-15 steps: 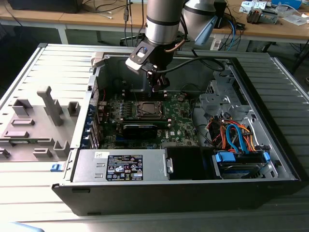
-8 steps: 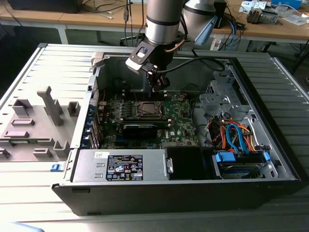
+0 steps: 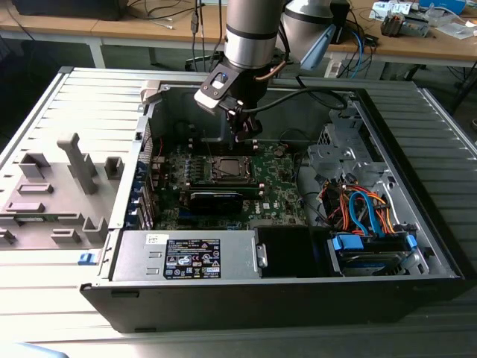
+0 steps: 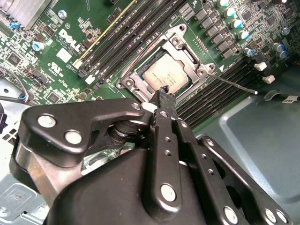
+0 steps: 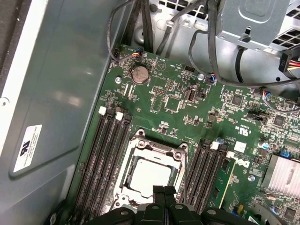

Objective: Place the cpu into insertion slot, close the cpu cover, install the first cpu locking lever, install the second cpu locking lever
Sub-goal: 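Install the first cpu locking lever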

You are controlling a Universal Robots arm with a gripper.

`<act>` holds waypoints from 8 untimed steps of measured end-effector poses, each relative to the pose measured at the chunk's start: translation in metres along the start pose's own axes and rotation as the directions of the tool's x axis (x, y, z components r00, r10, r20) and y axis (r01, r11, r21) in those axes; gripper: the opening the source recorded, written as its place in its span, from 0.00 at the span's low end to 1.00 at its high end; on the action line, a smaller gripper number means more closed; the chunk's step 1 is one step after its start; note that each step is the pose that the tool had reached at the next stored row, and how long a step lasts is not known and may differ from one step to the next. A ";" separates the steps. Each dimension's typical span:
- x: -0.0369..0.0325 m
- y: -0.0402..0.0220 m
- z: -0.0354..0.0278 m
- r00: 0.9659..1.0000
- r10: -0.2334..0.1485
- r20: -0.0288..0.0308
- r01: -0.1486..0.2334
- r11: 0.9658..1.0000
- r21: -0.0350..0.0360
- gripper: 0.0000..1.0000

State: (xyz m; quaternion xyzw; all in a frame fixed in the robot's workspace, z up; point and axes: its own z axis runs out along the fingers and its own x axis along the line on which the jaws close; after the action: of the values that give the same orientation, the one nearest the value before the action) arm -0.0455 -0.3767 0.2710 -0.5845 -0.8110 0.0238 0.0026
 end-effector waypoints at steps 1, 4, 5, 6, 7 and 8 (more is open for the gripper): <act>0.0000 0.0000 0.0000 1.000 -0.001 0.000 0.001 1.000 0.000 0.11; 0.0000 0.0000 0.0000 1.000 -0.003 0.000 0.003 1.000 0.000 0.11; 0.0000 0.0000 0.0000 1.000 -0.004 0.000 0.004 1.000 0.000 0.11; 0.0000 0.0000 0.0000 1.000 -0.004 0.000 0.004 1.000 0.000 0.11; 0.0000 0.0000 0.0000 1.000 -0.005 0.000 0.005 1.000 0.000 0.11; 0.0000 0.0000 0.0000 1.000 -0.006 0.000 0.006 1.000 0.000 0.11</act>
State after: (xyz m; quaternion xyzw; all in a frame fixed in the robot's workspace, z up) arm -0.0455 -0.3767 0.2710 -0.5820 -0.8128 0.0238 0.0025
